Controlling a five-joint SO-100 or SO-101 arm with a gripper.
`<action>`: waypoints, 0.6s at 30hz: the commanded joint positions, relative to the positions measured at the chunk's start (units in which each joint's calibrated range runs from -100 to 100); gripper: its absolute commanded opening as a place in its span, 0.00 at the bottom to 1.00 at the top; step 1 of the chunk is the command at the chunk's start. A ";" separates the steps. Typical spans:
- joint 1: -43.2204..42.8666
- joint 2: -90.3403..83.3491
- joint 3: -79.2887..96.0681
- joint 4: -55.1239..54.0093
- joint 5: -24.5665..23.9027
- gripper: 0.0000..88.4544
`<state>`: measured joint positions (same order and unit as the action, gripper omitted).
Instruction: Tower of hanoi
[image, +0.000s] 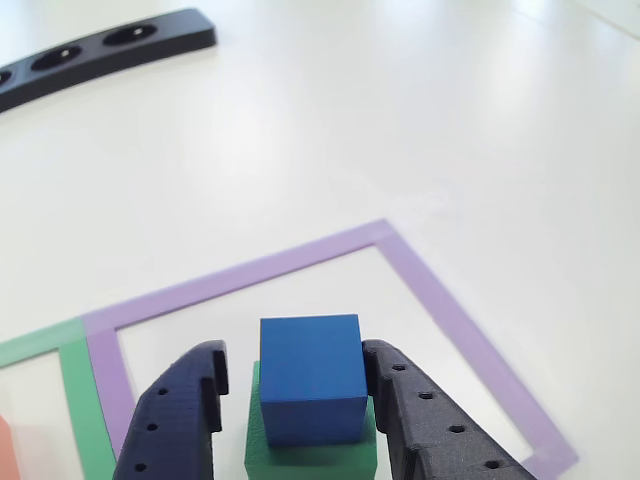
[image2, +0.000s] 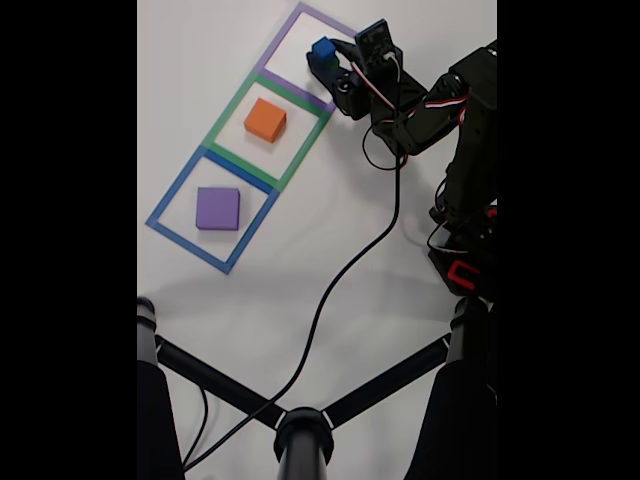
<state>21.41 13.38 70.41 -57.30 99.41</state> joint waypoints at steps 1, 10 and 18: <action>0.21 -0.56 0.15 -1.58 0.59 0.19; 0.97 -10.66 3.88 4.57 0.59 0.29; 1.28 -30.05 3.88 25.86 0.59 0.39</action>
<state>21.90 -6.04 74.93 -40.53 100.00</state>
